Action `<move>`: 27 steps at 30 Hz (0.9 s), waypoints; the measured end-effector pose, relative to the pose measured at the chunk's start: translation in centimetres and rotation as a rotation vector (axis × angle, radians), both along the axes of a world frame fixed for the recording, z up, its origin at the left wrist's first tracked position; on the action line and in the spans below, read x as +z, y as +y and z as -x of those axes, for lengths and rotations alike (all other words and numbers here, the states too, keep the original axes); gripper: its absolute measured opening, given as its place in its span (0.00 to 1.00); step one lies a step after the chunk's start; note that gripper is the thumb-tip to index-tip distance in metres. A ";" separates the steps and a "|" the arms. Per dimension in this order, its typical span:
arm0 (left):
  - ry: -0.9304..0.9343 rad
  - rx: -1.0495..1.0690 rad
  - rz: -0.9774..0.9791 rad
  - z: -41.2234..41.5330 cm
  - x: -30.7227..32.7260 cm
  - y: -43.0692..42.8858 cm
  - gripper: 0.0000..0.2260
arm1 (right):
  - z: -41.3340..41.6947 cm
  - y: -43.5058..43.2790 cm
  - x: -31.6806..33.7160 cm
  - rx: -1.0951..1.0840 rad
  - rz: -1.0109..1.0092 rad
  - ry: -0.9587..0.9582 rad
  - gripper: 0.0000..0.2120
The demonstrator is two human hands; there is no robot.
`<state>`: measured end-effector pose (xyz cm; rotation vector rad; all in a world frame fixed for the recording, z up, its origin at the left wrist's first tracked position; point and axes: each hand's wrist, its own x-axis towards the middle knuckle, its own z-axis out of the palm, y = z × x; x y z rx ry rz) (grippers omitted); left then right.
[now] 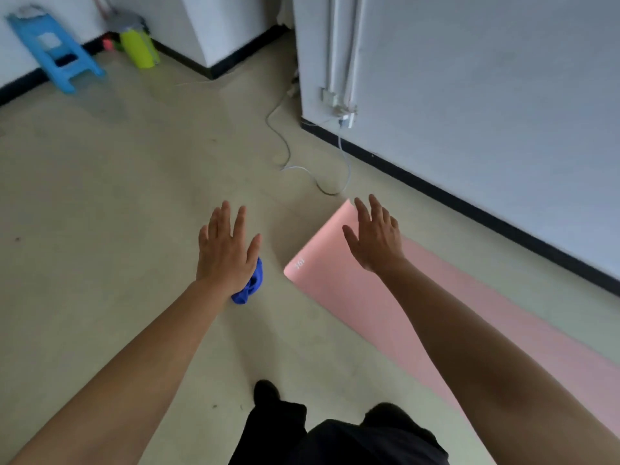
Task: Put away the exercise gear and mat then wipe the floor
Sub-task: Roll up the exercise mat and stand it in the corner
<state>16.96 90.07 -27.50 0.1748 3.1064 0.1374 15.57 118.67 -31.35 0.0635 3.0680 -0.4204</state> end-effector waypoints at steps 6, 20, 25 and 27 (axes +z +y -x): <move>-0.040 -0.268 0.023 12.9 -0.3 -1.0 0.28 | 2.9 -2.1 0.1 -0.291 0.009 -0.037 0.32; -0.364 -0.394 0.090 28.5 -15.8 3.3 0.29 | 11.3 -1.3 -14.5 -0.555 0.156 -0.237 0.31; -0.508 -0.452 0.093 34.5 -24.3 5.1 0.29 | 13.9 -3.4 -21.8 -0.573 0.199 -0.288 0.31; -0.529 -0.448 0.000 37.2 -30.4 6.4 0.27 | 15.6 -4.2 -27.3 -0.566 0.192 -0.311 0.30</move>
